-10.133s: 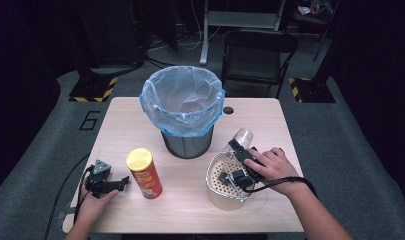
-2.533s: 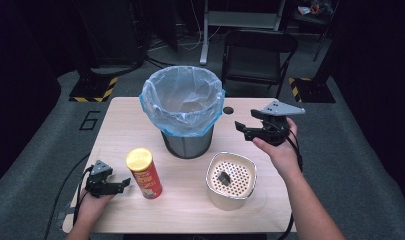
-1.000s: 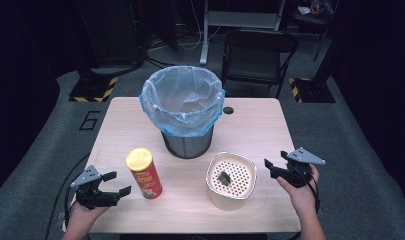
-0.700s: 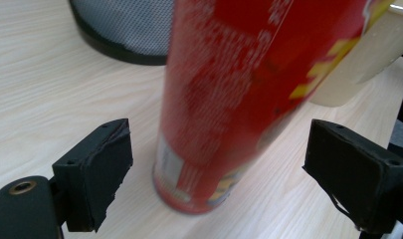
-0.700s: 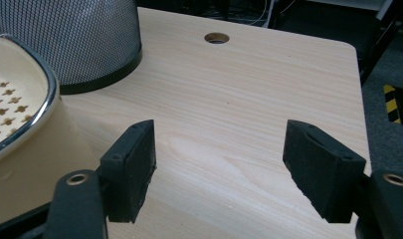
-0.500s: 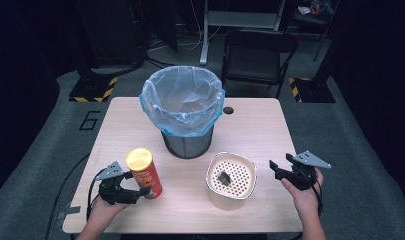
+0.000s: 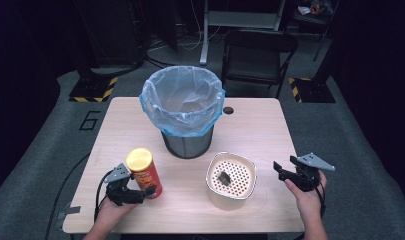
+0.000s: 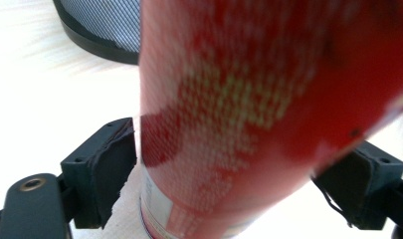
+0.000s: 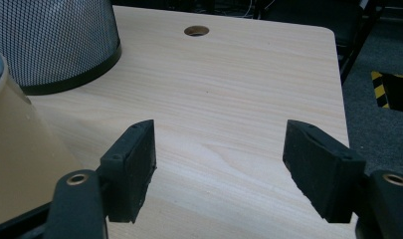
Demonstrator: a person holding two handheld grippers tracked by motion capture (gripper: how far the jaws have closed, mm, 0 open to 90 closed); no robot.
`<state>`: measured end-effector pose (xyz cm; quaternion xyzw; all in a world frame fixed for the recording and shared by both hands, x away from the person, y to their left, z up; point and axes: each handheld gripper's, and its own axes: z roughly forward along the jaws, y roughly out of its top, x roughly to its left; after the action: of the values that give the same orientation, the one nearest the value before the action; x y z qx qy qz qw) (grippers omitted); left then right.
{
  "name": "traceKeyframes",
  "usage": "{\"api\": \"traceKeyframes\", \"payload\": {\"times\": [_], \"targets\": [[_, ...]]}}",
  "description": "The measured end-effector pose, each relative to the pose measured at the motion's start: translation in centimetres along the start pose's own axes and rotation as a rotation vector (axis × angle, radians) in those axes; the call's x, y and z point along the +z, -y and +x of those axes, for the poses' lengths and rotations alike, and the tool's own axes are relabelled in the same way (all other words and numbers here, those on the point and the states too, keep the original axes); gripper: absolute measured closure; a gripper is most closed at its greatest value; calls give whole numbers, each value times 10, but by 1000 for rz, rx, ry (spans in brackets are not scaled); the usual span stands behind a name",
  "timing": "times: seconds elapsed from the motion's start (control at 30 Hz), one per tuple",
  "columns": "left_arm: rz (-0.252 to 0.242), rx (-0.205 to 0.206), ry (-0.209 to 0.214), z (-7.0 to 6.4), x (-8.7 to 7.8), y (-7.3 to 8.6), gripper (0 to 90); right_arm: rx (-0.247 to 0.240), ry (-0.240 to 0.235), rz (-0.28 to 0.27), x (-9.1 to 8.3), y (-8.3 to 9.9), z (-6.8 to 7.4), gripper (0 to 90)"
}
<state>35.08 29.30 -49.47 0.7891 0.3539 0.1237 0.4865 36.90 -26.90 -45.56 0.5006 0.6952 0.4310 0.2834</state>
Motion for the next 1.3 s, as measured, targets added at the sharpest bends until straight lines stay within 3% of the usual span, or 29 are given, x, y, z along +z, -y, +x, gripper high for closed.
{"api": "traceKeyframes", "payload": {"times": [0.2, 0.33, 0.5, 0.63, 0.8, 0.83, 1.0, 1.07, 1.13, 1.17, 1.2, 1.3], "targets": [[13, 41, -23, -5, 0, 1, 207, -16, 2, 16, 5, 3, 3, 288], [-10, 64, -45, -9, -1, 0, 231, -35, 0, 12, 8, 5, 8, 290], [-3, 79, -60, -10, -3, -2, 239, -90, 7, 28, 14, 7, 15, 298], [-1, 99, -59, -13, -5, -5, 239, -80, 14, 24, 14, 9, 12, 298], [-5, 82, -56, -15, -10, -12, 239, -55, 13, 19, 14, 11, 8, 298], [-1, 59, -47, -15, -14, -18, 239, -48, 15, 20, 14, 12, 7, 298], [-2, 55, -46, -16, -24, -34, 240, -47, 16, 30, 15, 13, 7, 298], [-16, 47, -46, -16, -33, -54, 240, -53, 14, 38, 16, 15, 6, 298], [-15, 53, -47, -16, -37, -62, 240, -48, 15, 42, 17, 15, 5, 298], [-25, 66, -58, -18, -44, -77, 240, -44, 17, 40, 17, 15, 5, 298], [-25, 66, -58, -18, -44, -77, 240, -44, 17, 40, 17, 15, 5, 298], [-23, 69, -57, -19, -51, -97, 240, -47, 19, 43, 17, 16, 4, 298]]}}
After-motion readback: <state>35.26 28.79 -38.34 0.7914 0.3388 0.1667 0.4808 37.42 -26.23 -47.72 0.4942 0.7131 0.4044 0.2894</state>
